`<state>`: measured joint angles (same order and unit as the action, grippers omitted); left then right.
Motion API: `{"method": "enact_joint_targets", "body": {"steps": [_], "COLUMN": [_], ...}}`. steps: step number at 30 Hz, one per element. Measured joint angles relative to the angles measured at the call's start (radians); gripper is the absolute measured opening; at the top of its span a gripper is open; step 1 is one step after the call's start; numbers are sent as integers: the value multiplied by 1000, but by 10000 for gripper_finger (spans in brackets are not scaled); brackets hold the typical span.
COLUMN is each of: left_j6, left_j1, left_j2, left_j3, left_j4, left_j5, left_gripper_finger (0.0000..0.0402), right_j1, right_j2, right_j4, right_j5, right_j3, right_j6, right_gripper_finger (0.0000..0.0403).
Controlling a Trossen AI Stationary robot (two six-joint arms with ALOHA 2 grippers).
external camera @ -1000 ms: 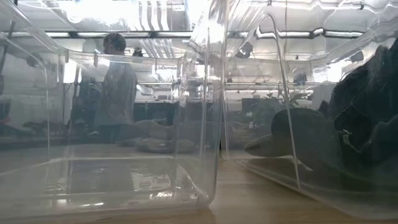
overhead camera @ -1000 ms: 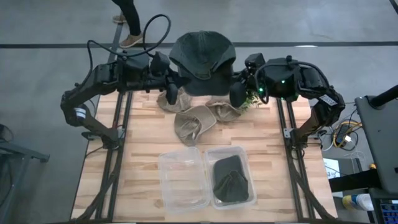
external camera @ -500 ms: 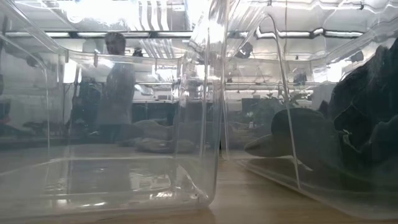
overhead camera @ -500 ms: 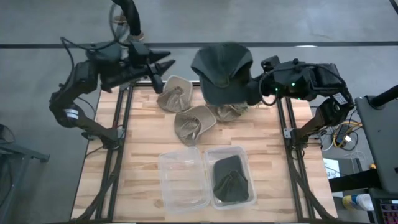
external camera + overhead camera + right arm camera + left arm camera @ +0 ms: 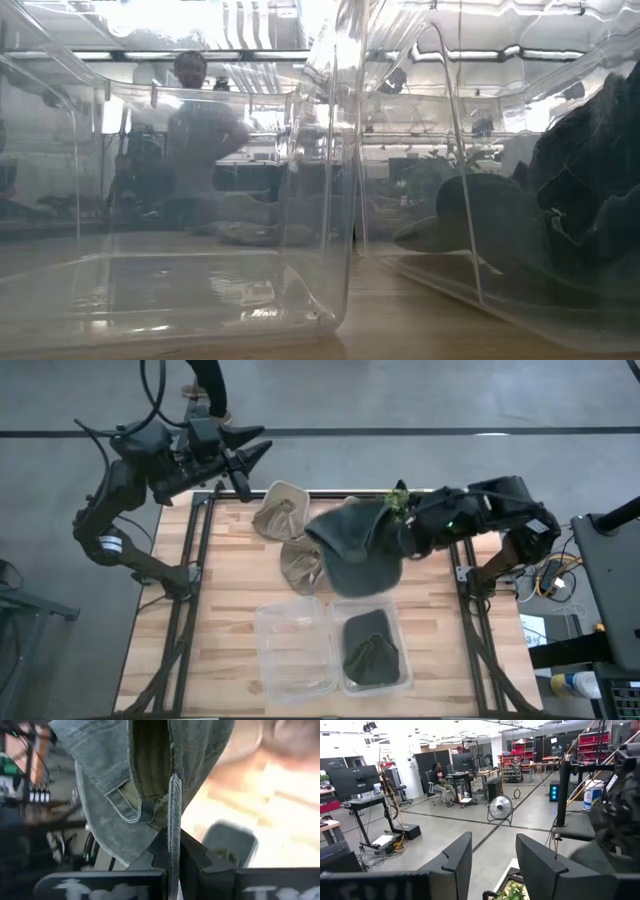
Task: Pick & Place hat
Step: Put the black cap into the right transparent bin
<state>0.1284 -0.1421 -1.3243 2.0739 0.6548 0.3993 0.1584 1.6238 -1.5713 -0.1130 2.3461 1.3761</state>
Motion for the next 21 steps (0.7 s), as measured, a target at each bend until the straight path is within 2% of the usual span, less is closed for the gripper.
{"method": "enact_joint_targets", "body": {"steps": [4,9,11,14,18,21], "left_j6": [3,3,3,-31,-52,-75], "left_j1": [0,0,0,0,1,1], "left_j2": [0,0,0,0,-1,-1], "left_j3": [0,0,0,0,-1,-1], "left_j4": [0,0,1,36,103,135], "left_j5": [-7,-17,-17,-23,-44,-46], "left_gripper_finger": [146,146,146,146,146,146], "right_j1": [59,93,93,93,92,91], "right_j2": [42,61,61,57,45,36], "right_j4": [0,0,0,0,0,0], "right_j5": [60,60,24,-98,-380,-523], "right_j3": [-4,-5,-6,-7,-5,-3], "right_j6": [94,116,112,93,49,5], "right_gripper_finger": [11,11,11,11,11,11]}}
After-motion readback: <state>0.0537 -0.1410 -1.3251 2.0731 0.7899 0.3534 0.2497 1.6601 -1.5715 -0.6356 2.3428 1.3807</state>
